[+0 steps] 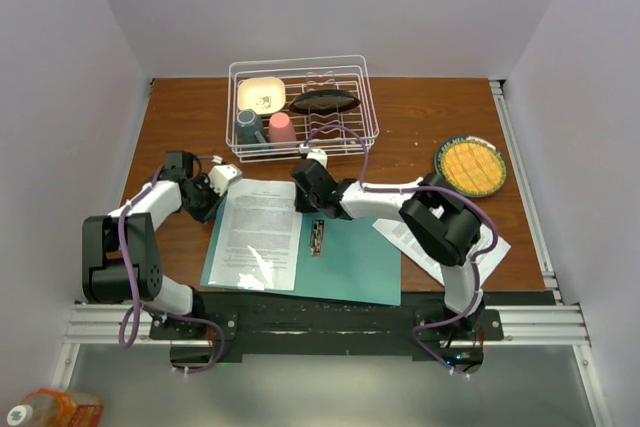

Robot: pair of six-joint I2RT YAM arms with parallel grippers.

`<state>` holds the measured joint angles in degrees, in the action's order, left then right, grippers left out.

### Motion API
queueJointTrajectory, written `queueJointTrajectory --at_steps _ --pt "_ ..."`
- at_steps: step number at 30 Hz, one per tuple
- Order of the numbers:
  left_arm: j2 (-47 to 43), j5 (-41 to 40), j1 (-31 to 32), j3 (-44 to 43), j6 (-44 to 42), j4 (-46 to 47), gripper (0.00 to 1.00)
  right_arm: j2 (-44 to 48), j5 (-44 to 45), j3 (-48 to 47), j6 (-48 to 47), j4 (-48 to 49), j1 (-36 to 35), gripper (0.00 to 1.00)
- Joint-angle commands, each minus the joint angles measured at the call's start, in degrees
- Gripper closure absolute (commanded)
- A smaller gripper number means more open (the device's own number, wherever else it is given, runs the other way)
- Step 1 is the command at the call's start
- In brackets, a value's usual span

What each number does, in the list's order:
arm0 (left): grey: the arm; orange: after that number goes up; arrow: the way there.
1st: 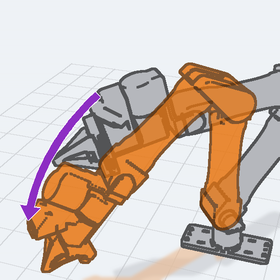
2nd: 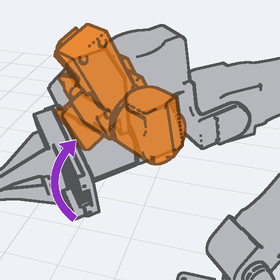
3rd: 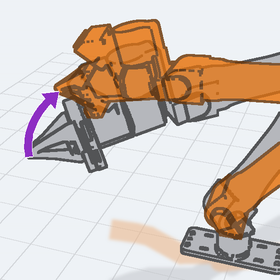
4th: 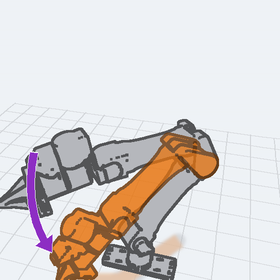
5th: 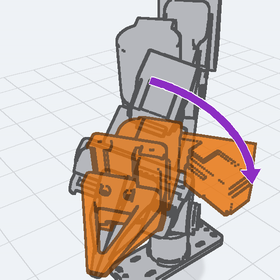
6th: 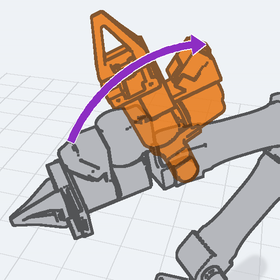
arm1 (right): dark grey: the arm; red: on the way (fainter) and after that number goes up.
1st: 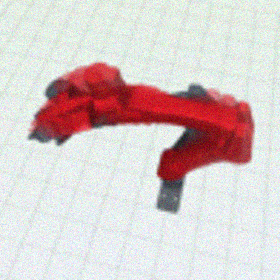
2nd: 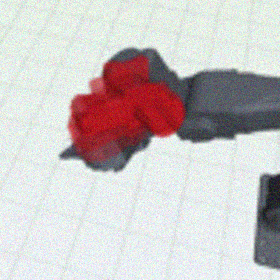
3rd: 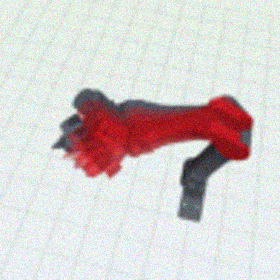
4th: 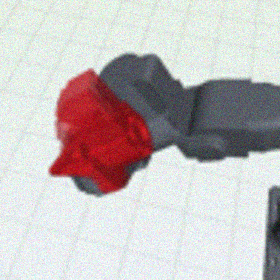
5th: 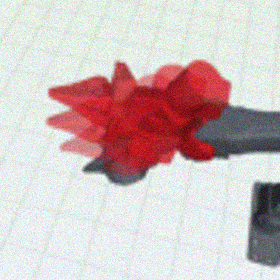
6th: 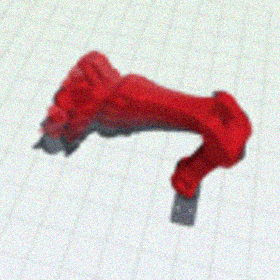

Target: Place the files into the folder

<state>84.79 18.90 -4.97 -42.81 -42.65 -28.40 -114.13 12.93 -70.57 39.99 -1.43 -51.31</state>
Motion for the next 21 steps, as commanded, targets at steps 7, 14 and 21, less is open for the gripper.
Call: queueJointTrajectory --at_steps 7,14,21 --pt "-3.0 11.8 -0.2 -9.7 -15.0 -19.0 0.82 6.8 7.3 -6.9 -6.3 -14.2 0.2 0.59" --pt "-2.3 22.6 1.0 -21.3 -13.9 -29.6 0.82 15.5 8.2 0.1 -6.9 -22.8 1.1 0.6" --pt "-6.8 17.7 18.9 -14.9 -1.9 -17.1 0.83 31.7 -6.5 20.8 -9.2 -13.8 0.9 0.78"
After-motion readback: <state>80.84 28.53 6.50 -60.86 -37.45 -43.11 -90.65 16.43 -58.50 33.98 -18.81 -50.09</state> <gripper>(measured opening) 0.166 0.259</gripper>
